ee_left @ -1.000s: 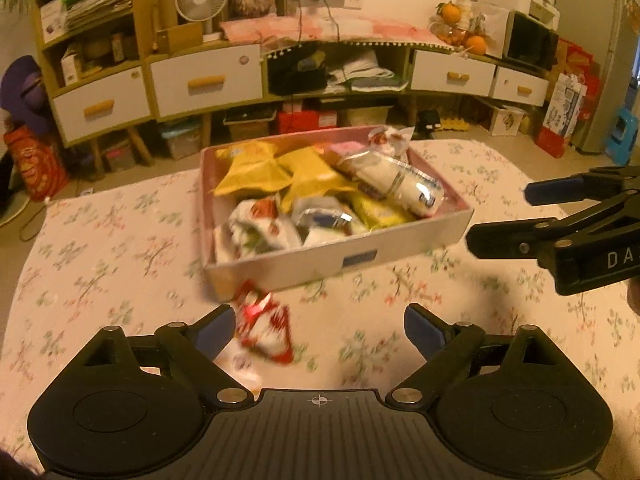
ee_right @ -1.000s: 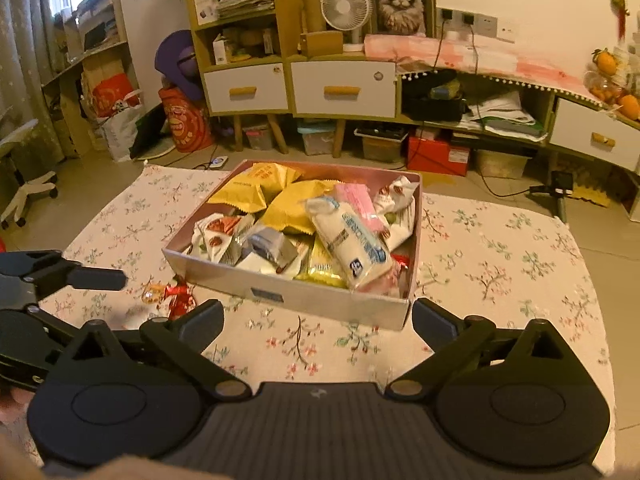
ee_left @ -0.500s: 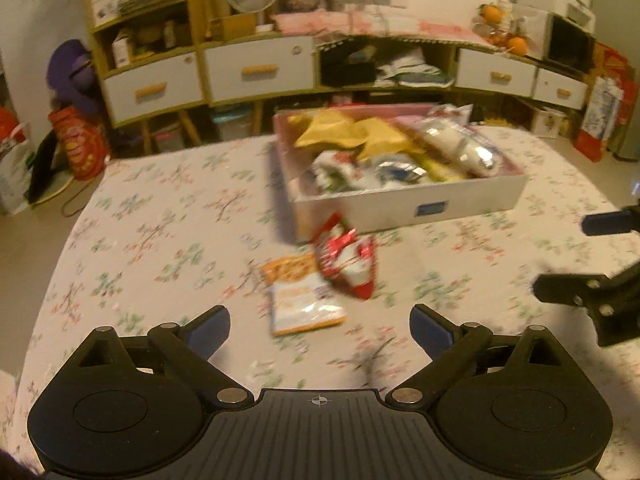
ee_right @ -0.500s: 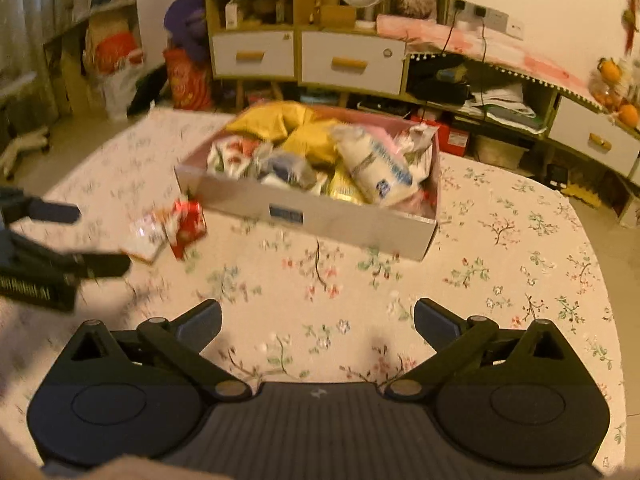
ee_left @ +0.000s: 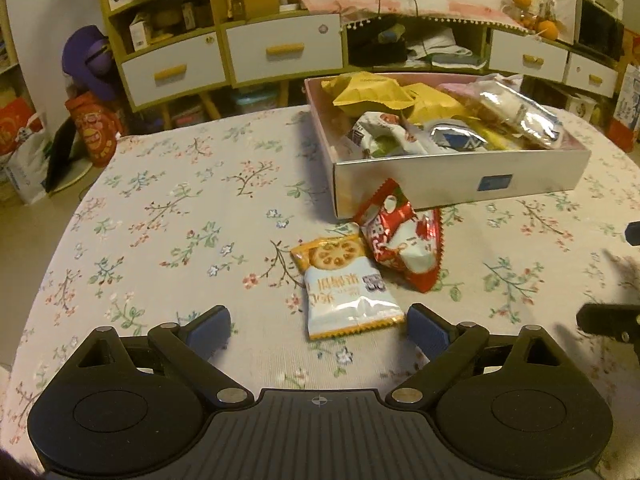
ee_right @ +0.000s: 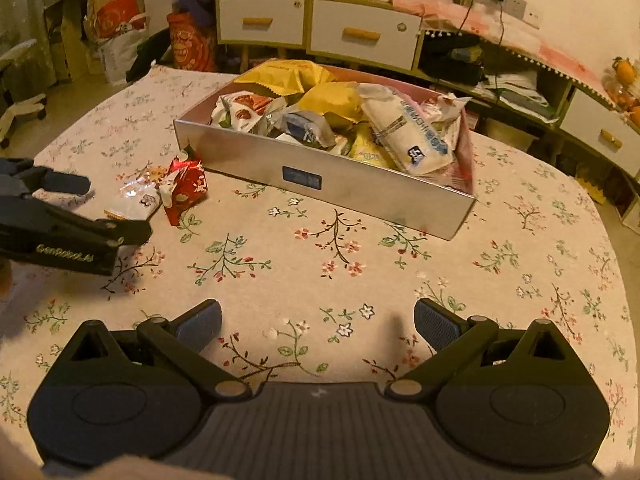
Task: Organize snacks
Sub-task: 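Move both tools back toward the last two packets, then grasp the lotus biscuit packet with the left gripper while the right grasps the red-white candy packet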
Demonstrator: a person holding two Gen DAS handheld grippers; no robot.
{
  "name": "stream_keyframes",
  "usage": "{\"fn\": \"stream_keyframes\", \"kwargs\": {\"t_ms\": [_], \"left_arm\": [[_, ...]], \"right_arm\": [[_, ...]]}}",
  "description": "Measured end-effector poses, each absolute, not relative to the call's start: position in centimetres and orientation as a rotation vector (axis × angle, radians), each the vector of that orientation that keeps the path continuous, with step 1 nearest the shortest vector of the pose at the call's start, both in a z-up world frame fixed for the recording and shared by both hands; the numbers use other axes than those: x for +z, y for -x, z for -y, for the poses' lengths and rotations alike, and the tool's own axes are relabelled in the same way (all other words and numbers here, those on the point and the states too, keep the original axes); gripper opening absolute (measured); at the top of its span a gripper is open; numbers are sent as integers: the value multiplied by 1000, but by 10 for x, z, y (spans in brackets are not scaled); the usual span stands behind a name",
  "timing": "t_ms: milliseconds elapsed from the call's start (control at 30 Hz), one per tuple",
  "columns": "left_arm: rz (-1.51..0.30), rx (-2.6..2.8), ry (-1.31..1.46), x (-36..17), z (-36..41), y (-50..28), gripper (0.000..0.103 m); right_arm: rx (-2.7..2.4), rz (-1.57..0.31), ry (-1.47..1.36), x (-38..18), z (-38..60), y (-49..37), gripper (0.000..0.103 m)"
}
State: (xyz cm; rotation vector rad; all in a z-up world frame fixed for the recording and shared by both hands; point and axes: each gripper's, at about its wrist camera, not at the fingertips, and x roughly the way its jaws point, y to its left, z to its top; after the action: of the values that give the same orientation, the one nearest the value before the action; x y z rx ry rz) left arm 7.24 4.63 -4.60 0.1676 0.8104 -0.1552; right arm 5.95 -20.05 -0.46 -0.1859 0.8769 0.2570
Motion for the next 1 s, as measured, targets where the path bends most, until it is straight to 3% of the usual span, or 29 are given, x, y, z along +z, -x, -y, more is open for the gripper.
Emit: {"fn": "stream_keyframes", "kwargs": {"t_ms": [167, 300, 533, 1000], "left_arm": [[-798, -172, -131, -47, -46, -81, 82], [-789, -200, -89, -45, -47, -82, 42], [-795, -184, -102, -41, -51, -81, 36], [-824, -152, -74, -37, -89, -74, 36]], "right_arm": [[256, -882, 180, -6, 197, -67, 103], [250, -888, 173, -9, 193, -71, 103], [253, -891, 179, -10, 176, -75, 103], [288, -863, 118, -8, 126, -100, 101]]}}
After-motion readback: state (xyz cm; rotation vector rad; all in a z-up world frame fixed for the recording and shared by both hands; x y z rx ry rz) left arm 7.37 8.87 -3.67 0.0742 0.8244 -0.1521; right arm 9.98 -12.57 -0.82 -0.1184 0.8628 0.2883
